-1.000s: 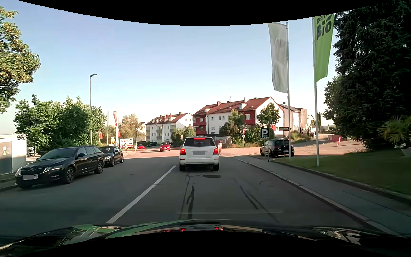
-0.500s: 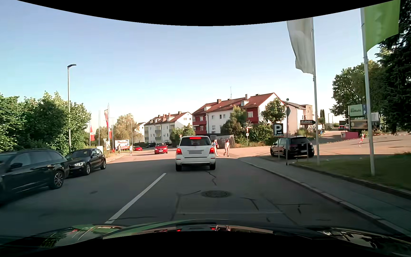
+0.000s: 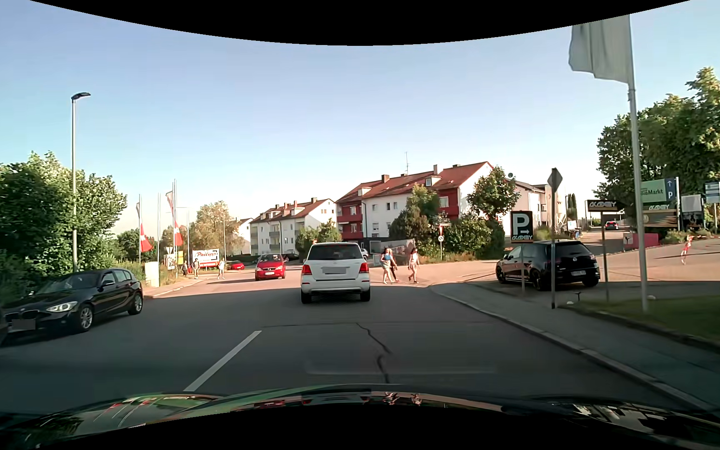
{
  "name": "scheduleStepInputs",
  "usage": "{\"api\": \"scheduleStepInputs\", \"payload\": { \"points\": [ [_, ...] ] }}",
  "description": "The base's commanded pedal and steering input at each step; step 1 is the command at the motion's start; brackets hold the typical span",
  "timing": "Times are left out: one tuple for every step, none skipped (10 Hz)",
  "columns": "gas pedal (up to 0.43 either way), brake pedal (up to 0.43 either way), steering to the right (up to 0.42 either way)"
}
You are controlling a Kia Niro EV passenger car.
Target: Follow the waypoints while adhering to traffic rules and regulations
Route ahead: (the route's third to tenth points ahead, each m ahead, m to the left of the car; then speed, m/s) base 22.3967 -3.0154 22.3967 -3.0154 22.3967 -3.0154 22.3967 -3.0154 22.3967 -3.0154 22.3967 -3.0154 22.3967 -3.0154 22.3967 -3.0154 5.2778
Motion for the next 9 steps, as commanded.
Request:
{"api": "scheduleStepInputs", "payload": {
  "points": [
    [0.0, 0.293, 0.0],
    [0.0, 0.287, -0.001],
    [0.0, 0.287, -0.005],
    [0.0, 0.287, -0.007],
    [0.0, 0.287, -0.007],
    [0.0, 0.256, -0.007],
    [0.0, 0.232, -0.01],
    [0.0, 0.22, -0.019],
    [0.0, 0.22, -0.026]
  ]
}}
